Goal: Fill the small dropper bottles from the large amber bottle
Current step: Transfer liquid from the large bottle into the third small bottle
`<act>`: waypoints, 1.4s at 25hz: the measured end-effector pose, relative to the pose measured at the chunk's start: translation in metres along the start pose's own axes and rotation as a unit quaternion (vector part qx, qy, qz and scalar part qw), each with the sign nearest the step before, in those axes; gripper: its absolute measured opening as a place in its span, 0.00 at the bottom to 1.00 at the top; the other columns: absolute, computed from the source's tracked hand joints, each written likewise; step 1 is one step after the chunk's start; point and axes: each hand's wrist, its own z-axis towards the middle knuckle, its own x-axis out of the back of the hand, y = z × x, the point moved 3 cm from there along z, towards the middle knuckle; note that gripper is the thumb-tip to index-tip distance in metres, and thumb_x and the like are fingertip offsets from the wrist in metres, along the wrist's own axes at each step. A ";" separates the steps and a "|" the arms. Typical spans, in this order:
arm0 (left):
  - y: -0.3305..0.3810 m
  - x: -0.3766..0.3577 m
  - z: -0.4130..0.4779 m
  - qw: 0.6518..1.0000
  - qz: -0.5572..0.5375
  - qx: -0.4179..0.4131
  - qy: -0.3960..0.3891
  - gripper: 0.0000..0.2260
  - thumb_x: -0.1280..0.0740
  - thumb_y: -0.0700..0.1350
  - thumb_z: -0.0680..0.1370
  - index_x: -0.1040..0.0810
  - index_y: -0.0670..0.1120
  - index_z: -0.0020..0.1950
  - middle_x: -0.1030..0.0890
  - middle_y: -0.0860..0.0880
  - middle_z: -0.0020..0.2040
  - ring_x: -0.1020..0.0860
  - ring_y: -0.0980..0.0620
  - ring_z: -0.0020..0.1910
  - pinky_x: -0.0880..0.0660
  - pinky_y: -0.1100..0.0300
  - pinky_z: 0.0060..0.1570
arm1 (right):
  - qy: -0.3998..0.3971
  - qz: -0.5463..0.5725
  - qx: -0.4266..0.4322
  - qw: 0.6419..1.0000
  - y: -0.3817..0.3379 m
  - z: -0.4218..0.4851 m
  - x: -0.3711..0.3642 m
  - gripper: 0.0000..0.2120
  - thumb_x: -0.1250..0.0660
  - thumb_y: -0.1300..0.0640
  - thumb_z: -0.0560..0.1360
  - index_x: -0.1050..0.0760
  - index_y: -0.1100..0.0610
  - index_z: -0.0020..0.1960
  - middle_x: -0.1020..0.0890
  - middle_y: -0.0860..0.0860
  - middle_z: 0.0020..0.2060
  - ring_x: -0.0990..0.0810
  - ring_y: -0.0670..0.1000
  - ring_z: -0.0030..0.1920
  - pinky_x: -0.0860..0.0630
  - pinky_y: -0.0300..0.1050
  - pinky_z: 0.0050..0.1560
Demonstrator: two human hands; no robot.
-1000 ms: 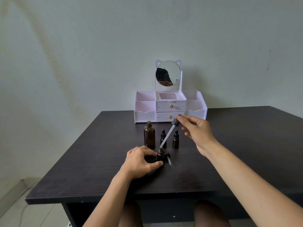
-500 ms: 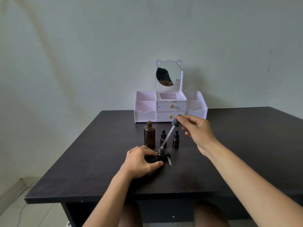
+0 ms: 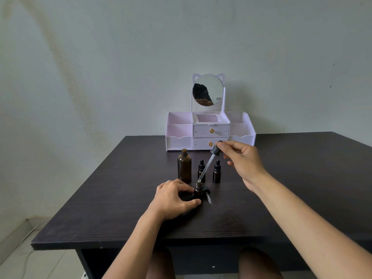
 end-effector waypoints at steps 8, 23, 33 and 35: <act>-0.002 0.008 -0.001 0.997 -0.062 0.021 -0.042 0.13 0.27 0.55 0.68 0.16 0.60 0.53 0.18 0.61 0.52 0.22 0.61 0.55 0.29 0.67 0.59 | 0.017 0.032 -0.016 0.999 -0.004 0.007 0.003 0.06 0.26 0.52 0.74 0.14 0.51 0.51 0.14 0.42 0.41 0.22 0.44 0.38 0.26 0.40 0.41; -0.031 0.009 0.041 0.994 0.047 0.073 0.072 0.21 0.30 0.66 0.71 0.22 0.55 0.57 0.25 0.58 0.51 0.26 0.54 0.55 0.28 0.58 0.49 | 0.029 0.018 0.096 0.995 -0.030 0.073 -0.048 0.02 0.26 0.53 0.75 0.15 0.49 0.48 0.15 0.49 0.39 0.24 0.42 0.34 0.26 0.36 0.41; -0.032 0.007 0.041 0.992 0.062 0.060 0.090 0.21 0.31 0.66 0.71 0.23 0.54 0.56 0.23 0.57 0.53 0.26 0.53 0.56 0.26 0.55 0.49 | -0.002 -0.056 0.119 0.991 -0.019 0.077 -0.062 0.02 0.26 0.53 0.76 0.15 0.50 0.48 0.14 0.41 0.41 0.19 0.35 0.38 0.25 0.29 0.42; -0.031 0.007 0.041 0.992 0.065 0.059 0.089 0.21 0.31 0.67 0.71 0.23 0.54 0.57 0.23 0.56 0.53 0.26 0.52 0.56 0.26 0.55 0.50 | -0.031 -0.084 0.115 0.989 -0.010 0.077 -0.069 0.04 0.26 0.52 0.75 0.14 0.51 0.47 0.13 0.43 0.43 0.17 0.39 0.45 0.23 0.34 0.50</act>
